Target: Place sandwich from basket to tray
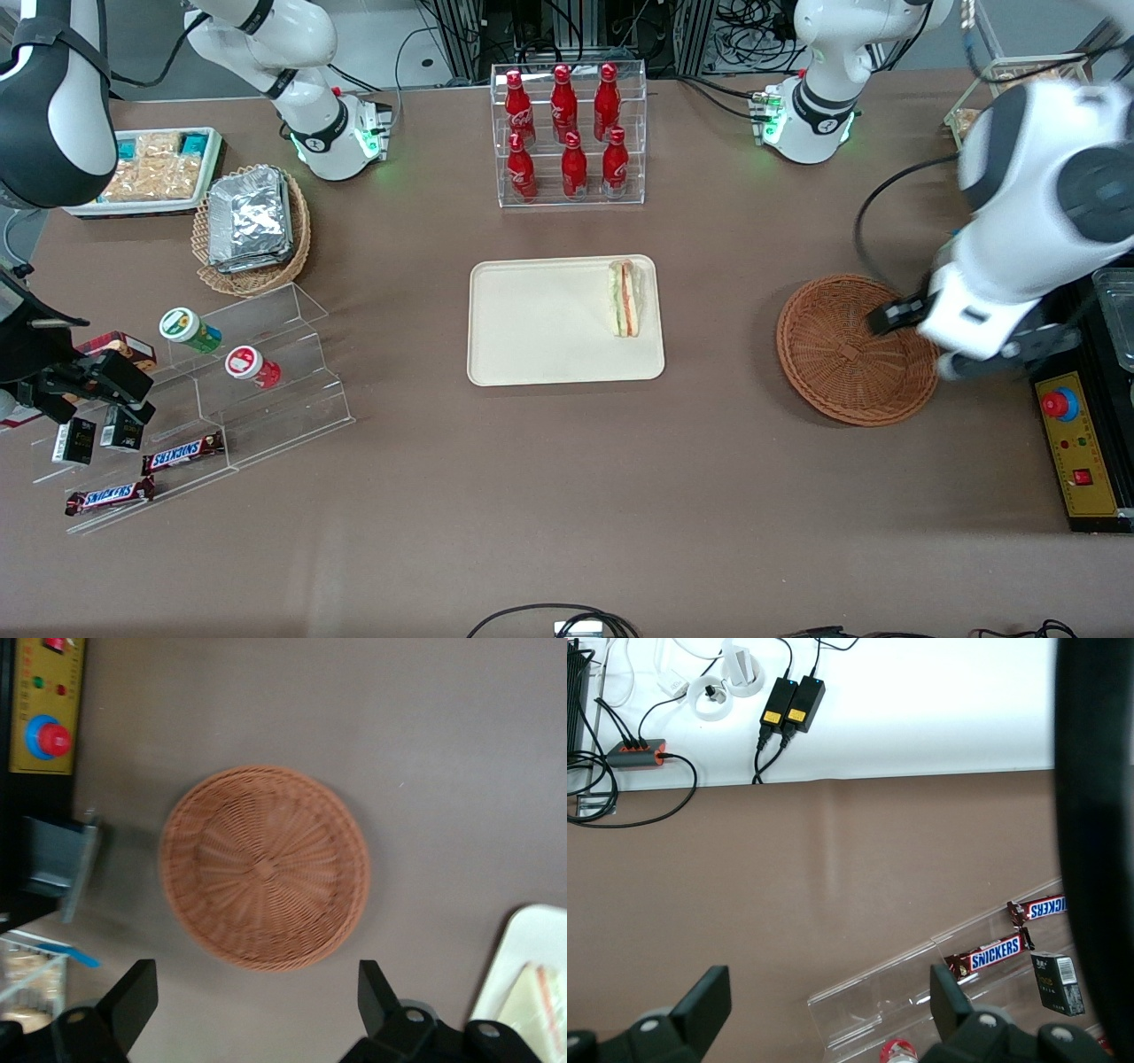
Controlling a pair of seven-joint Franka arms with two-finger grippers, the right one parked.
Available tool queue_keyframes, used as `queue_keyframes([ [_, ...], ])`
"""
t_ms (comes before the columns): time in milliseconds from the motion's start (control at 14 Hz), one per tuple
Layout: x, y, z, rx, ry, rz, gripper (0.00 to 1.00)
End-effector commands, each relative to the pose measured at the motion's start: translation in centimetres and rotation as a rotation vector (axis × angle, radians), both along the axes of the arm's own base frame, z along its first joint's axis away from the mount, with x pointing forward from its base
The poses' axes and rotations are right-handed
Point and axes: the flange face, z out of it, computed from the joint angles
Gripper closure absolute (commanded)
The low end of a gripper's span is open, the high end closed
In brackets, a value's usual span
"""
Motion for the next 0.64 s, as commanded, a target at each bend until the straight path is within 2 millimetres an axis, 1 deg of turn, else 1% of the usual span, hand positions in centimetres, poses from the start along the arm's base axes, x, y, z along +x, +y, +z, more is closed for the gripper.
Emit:
queue_keyframes([
  [0,-2.2,2.5,3.1,-0.072,0.017,-0.086,0.00],
  [71,-2.7,3.5,4.1,-0.095,0.015,-0.116,0.00],
  [214,-3.9,4.2,5.6,-0.143,0.029,-0.187,0.00],
  [286,-4.2,4.5,6.1,-0.151,0.025,-0.227,0.00],
  [429,-4.4,4.4,6.4,-0.153,0.024,-0.255,0.00],
  [571,-4.3,4.4,6.3,-0.154,0.027,-0.256,0.00],
])
